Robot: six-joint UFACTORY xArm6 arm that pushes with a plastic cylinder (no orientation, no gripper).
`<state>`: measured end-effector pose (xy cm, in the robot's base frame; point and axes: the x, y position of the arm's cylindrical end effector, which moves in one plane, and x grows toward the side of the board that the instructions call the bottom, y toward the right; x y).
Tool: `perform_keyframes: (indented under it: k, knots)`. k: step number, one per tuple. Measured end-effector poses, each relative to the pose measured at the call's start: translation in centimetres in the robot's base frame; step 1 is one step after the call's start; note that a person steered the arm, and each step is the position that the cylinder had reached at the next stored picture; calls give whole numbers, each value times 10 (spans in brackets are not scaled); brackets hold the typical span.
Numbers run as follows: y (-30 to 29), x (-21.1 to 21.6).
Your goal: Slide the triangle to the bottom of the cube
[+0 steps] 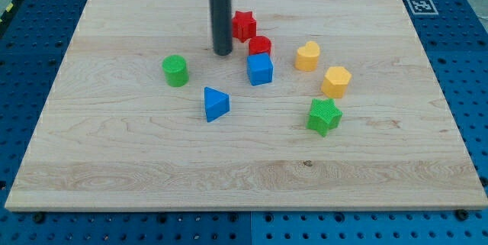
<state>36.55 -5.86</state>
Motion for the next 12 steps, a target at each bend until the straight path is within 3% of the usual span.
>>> perform_keyframes:
  k: [2, 3, 4, 5, 9, 12]
  knots:
    - [-115, 20]
    - [-138, 64]
    - [-128, 117]
    - [-81, 144]
    - [47, 141]
    - [-6, 130]
